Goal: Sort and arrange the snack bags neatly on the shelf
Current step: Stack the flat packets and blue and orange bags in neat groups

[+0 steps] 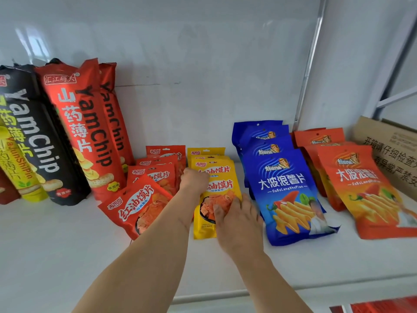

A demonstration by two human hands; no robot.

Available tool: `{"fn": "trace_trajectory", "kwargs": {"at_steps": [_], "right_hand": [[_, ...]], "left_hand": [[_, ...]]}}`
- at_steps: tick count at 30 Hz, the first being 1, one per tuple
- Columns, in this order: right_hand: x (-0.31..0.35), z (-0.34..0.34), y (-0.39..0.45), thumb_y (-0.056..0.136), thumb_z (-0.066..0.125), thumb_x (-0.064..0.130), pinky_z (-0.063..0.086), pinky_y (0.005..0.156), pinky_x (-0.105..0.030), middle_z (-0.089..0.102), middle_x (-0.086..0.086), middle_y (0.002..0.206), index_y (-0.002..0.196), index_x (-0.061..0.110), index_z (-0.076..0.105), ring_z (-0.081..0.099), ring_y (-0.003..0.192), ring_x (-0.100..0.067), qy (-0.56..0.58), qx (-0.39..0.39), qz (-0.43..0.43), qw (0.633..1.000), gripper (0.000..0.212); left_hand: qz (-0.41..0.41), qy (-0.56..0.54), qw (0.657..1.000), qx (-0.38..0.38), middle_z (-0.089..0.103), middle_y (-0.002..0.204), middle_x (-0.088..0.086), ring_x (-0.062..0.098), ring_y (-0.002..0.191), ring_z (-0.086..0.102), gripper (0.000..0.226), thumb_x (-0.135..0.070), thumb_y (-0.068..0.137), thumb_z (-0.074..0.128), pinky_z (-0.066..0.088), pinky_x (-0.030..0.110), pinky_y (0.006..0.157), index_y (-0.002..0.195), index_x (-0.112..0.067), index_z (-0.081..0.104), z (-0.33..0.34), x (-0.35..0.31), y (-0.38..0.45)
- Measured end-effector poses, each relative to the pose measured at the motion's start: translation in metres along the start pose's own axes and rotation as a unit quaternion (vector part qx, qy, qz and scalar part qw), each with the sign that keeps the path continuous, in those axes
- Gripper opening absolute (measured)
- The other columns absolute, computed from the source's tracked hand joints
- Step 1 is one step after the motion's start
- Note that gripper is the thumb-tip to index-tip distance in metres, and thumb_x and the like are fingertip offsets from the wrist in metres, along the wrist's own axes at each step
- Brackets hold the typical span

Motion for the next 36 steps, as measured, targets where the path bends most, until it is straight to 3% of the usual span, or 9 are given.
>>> {"fn": "trace_trajectory", "kwargs": {"at_steps": [3, 10, 15, 22, 25, 28, 31, 33, 36], "right_hand": [[-0.002, 0.0, 0.004, 0.099, 0.023, 0.06, 0.019, 0.119, -0.041, 0.008, -0.005, 0.164, 0.153, 0.016, 0.022, 0.01, 0.15, -0.025, -0.001, -0.011, 0.001, 1.0, 0.07], [-0.003, 0.004, 0.005, 0.1, 0.02, 0.06, 0.018, 0.119, -0.043, 0.009, -0.005, 0.164, 0.155, 0.018, 0.018, 0.012, 0.15, -0.026, -0.017, 0.002, -0.001, 1.0, 0.069], [-0.004, 0.005, 0.005, 0.099, 0.021, 0.061, 0.021, 0.117, -0.043, 0.021, -0.006, 0.16, 0.152, 0.018, 0.025, 0.019, 0.147, -0.026, -0.041, -0.01, 0.002, 0.999, 0.068], [-0.004, 0.004, 0.006, 0.098, 0.023, 0.061, 0.025, 0.116, -0.044, 0.022, -0.007, 0.16, 0.149, 0.02, 0.03, 0.022, 0.147, -0.027, -0.03, -0.031, 0.008, 0.999, 0.066], [0.0, -0.002, 0.002, 0.099, 0.026, 0.058, 0.026, 0.115, -0.043, 0.024, -0.006, 0.16, 0.146, 0.022, 0.035, 0.024, 0.146, -0.026, -0.02, -0.061, -0.012, 0.998, 0.061], [0.01, -0.012, -0.004, 0.099, 0.033, 0.054, 0.025, 0.115, -0.043, 0.027, -0.006, 0.159, 0.142, 0.021, 0.042, 0.024, 0.146, -0.025, -0.012, -0.103, -0.042, 0.994, 0.056], [0.036, -0.017, -0.012, 0.1, 0.04, 0.05, 0.024, 0.114, -0.043, 0.03, -0.005, 0.158, 0.141, 0.017, 0.046, 0.027, 0.144, -0.027, -0.002, -0.12, -0.105, 0.987, 0.053], [0.06, -0.015, -0.017, 0.1, 0.042, 0.048, 0.022, 0.115, -0.041, 0.034, -0.004, 0.156, 0.142, 0.017, 0.045, 0.03, 0.143, -0.025, -0.01, -0.107, -0.166, 0.98, 0.053], [0.088, -0.001, -0.023, 0.1, 0.03, 0.056, 0.023, 0.114, -0.039, 0.043, 0.0, 0.15, 0.142, 0.02, 0.045, 0.033, 0.141, -0.022, -0.038, -0.074, -0.232, 0.969, 0.057]], "left_hand": [[0.007, -0.025, 1.0, 0.01, 0.059, 0.131, 0.016, 0.036, 0.11, 0.064, 0.068, -0.035, 0.078, 0.065, 0.055, 0.046, 0.093, 0.135, -0.004, 0.041, 0.004, 0.002, 0.006], [0.042, -0.014, 0.999, -0.004, 0.055, 0.137, 0.015, 0.035, 0.113, 0.063, 0.068, -0.045, 0.088, 0.063, 0.055, 0.049, 0.094, 0.142, -0.011, 0.041, 0.004, 0.009, 0.011], [0.059, 0.02, 0.998, -0.014, 0.049, 0.142, 0.015, 0.034, 0.116, 0.06, 0.06, -0.037, 0.094, 0.063, 0.053, 0.046, 0.095, 0.143, -0.009, 0.041, 0.004, 0.008, 0.003], [0.066, 0.052, 0.996, 0.023, 0.053, 0.136, 0.017, 0.034, 0.122, 0.056, 0.049, -0.021, 0.094, 0.059, 0.052, 0.044, 0.099, 0.135, -0.001, 0.042, -0.005, -0.012, -0.009], [0.101, 0.033, 0.994, 0.011, 0.053, 0.137, 0.017, 0.037, 0.122, 0.056, 0.056, -0.027, 0.09, 0.061, 0.05, 0.048, 0.1, 0.138, -0.003, 0.043, -0.025, -0.02, -0.025], [0.173, 0.039, 0.984, -0.022, 0.054, 0.139, 0.014, 0.036, 0.126, 0.052, 0.053, -0.034, 0.09, 0.06, 0.045, 0.051, 0.105, 0.136, -0.01, 0.05, -0.061, -0.023, -0.051], [0.214, 0.034, 0.97, -0.108, 0.043, 0.151, 0.009, 0.031, 0.141, 0.034, 0.054, -0.03, 0.095, 0.058, 0.028, 0.045, 0.118, 0.145, -0.013, 0.046, -0.109, -0.008, -0.08], [0.197, 0.03, 0.968, -0.155, 0.038, 0.154, 0.006, 0.028, 0.145, 0.026, 0.054, -0.03, 0.096, 0.058, 0.023, 0.044, 0.119, 0.146, -0.016, 0.044, -0.14, 0.016, -0.094], [0.15, -0.012, 0.968, -0.203, 0.035, 0.154, 0.004, 0.027, 0.144, 0.024, 0.056, -0.03, 0.094, 0.061, 0.026, 0.048, 0.118, 0.145, -0.017, 0.044, -0.173, 0.057, -0.102]]}}
Point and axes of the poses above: each hand's wrist, its own y-axis towards the middle knuckle, its own z-axis out of the palm, x = y × z, the point moved 7 cm from there along y, towards the middle knuckle
